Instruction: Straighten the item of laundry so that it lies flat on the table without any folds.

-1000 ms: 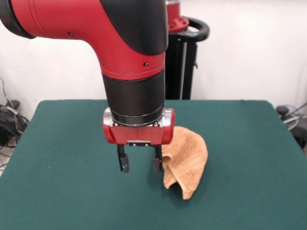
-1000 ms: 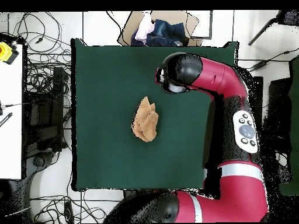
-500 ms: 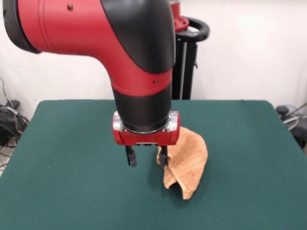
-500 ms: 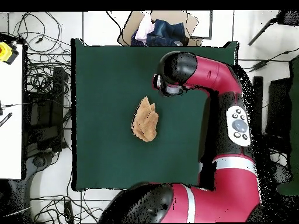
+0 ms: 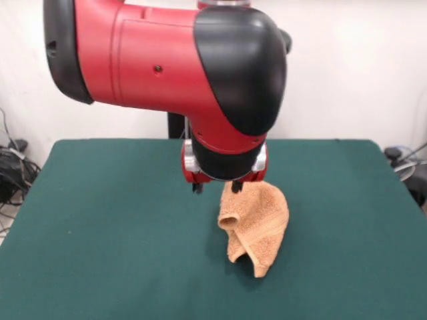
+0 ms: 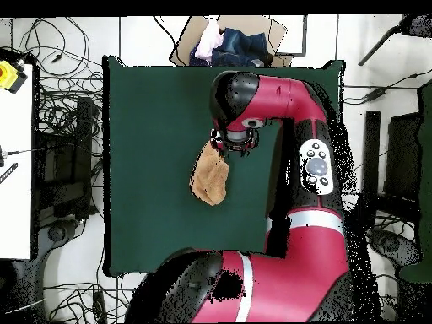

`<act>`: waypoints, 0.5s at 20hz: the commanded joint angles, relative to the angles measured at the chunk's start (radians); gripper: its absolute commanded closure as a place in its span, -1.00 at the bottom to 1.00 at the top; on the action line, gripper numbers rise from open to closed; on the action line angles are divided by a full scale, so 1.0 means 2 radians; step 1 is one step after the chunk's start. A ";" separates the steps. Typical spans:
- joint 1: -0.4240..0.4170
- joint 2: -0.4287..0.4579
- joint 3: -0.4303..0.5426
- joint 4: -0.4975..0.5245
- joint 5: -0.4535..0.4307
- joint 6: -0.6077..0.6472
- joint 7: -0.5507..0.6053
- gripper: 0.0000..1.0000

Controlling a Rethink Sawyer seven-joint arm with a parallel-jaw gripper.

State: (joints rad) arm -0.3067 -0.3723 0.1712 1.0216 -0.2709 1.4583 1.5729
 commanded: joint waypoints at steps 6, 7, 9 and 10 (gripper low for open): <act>-0.004 -0.011 0.008 0.009 -0.038 0.028 -0.028 -1.00; -0.006 -0.013 0.013 0.013 -0.033 0.015 -0.024 -1.00; -0.006 -0.007 0.021 0.000 -0.026 0.012 -0.018 -1.00; -0.006 -0.007 0.024 0.000 -0.023 0.008 -0.016 -1.00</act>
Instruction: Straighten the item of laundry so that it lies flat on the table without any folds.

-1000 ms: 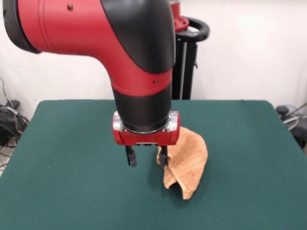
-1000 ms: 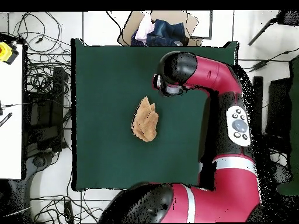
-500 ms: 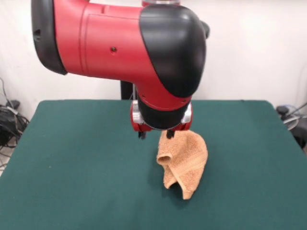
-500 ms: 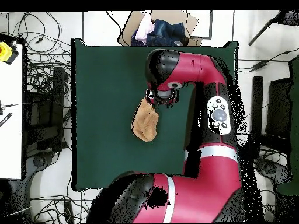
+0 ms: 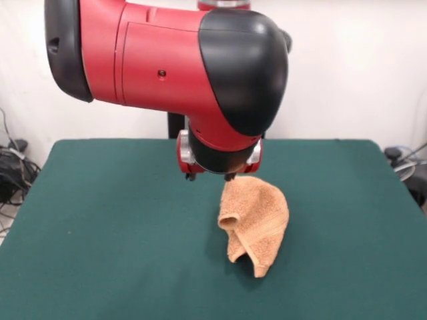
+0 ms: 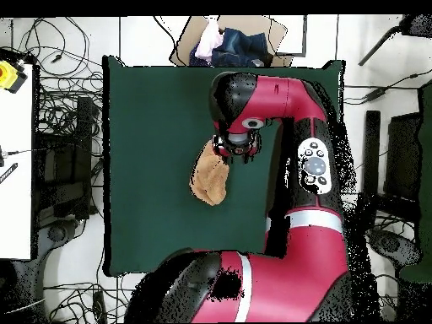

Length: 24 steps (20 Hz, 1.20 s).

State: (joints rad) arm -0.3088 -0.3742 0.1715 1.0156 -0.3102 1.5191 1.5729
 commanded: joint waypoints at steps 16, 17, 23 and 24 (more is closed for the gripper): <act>-0.006 -0.053 0.054 0.089 0.079 -0.065 0.011 -1.00; -0.004 -0.055 0.055 0.091 0.087 -0.060 0.014 -1.00; 0.012 -0.043 0.056 0.072 0.119 -0.045 0.033 -1.00; 0.014 -0.043 0.055 0.072 0.122 -0.046 0.034 -1.00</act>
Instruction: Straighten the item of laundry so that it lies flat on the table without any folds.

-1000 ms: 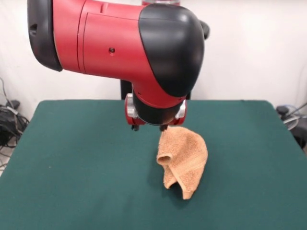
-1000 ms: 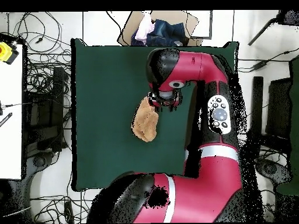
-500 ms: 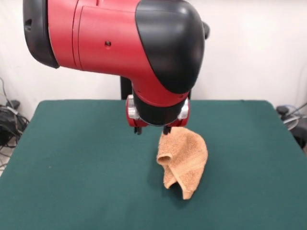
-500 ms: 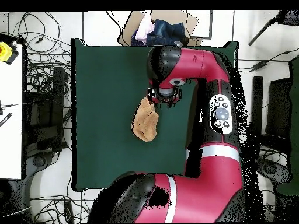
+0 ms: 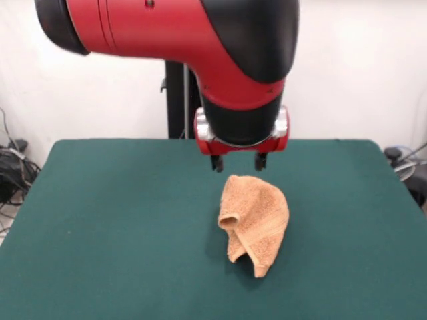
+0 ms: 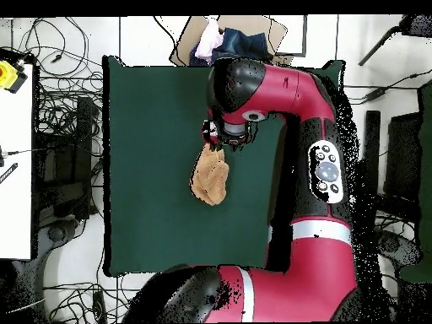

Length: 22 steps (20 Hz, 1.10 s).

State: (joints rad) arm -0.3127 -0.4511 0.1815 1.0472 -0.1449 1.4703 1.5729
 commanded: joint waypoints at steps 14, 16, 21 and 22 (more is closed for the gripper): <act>0.036 0.061 0.026 0.014 0.026 -0.049 0.040 -1.00; 0.039 0.077 0.021 0.002 0.017 -0.056 0.043 -1.00; 0.046 0.119 0.010 -0.039 -0.002 -0.071 0.046 -1.00; 0.047 0.124 0.008 -0.046 -0.003 -0.071 0.048 -1.00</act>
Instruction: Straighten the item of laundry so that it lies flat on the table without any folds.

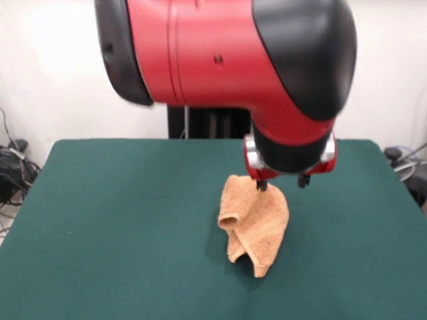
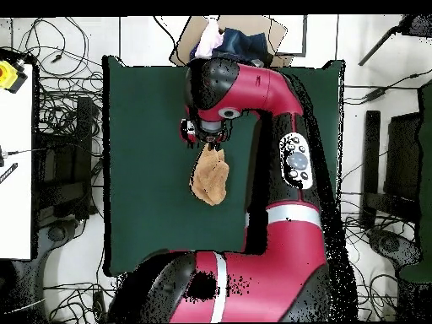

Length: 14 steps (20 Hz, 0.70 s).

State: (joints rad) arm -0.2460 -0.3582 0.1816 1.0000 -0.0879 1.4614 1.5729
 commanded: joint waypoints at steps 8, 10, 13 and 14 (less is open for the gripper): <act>0.019 0.106 -0.004 -0.069 -0.046 -0.054 0.055 -1.00; 0.018 0.103 -0.006 -0.066 -0.049 -0.054 0.053 -1.00; 0.019 0.105 -0.008 -0.066 -0.054 -0.060 0.055 -1.00; 0.019 0.104 -0.008 -0.063 -0.055 -0.063 0.057 -1.00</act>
State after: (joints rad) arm -0.2256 -0.1655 0.1763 0.8663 -0.1592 1.4327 1.5729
